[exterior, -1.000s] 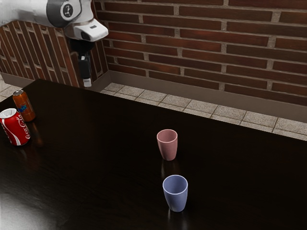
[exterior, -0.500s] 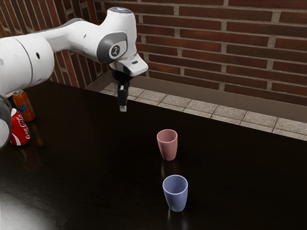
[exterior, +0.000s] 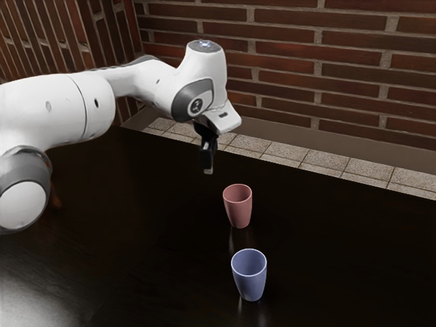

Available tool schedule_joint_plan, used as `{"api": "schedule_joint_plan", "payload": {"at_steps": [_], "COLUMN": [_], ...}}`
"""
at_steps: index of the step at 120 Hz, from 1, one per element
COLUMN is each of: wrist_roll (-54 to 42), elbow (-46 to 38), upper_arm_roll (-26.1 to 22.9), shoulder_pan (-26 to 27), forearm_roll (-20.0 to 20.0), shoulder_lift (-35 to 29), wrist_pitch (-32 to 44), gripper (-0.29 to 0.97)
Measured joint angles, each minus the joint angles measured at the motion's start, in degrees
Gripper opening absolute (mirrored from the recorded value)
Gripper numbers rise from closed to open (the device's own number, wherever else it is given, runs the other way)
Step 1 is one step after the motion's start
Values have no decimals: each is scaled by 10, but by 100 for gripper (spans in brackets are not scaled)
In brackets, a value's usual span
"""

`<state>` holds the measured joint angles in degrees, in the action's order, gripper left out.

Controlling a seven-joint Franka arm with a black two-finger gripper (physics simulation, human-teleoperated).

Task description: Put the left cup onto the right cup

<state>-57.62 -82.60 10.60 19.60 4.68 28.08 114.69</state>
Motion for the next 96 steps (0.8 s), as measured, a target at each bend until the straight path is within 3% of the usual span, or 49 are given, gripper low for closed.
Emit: {"api": "schedule_joint_plan", "payload": {"at_steps": [52, 77, 96], "wrist_roll": [-13, -22, -27], "elbow": [36, 37, 35], "upper_arm_roll": [-1, -3, -2], "shoulder_pan": [16, 15, 10], "forearm_roll": [-3, -63, -84], "shoulder_lift": [68, 68, 72], "wrist_pitch": [73, 65, 58], "gripper": [68, 68, 68]}}
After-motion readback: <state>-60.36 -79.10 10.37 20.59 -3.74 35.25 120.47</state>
